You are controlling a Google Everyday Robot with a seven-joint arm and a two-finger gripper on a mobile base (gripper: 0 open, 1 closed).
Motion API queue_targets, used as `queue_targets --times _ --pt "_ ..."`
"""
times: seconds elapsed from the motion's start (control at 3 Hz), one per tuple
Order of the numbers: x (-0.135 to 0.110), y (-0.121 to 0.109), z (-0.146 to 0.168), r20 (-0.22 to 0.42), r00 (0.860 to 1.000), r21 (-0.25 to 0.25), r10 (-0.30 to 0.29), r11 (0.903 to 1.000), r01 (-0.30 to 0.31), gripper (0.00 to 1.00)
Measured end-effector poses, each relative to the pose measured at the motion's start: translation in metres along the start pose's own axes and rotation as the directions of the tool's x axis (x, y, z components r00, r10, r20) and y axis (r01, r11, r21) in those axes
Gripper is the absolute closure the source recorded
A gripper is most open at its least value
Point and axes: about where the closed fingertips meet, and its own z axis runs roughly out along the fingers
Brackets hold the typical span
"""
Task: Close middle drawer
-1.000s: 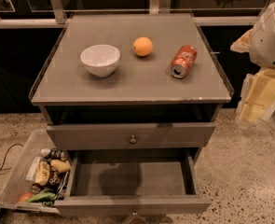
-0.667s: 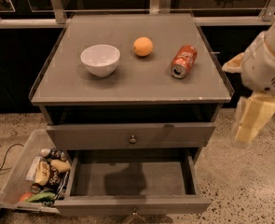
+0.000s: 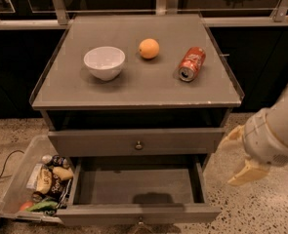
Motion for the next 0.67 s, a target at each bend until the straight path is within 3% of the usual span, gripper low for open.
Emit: queue_targets --times 0.33,0.67 --pt "0.025 0.017 0.05 0.094 0.995 0.005 0.017 0.9998 -0.017 0.66" --pt "0.039 0.032 0.099 0.168 0.984 -0.064 0.063 0.9965 -0.053 0.89"
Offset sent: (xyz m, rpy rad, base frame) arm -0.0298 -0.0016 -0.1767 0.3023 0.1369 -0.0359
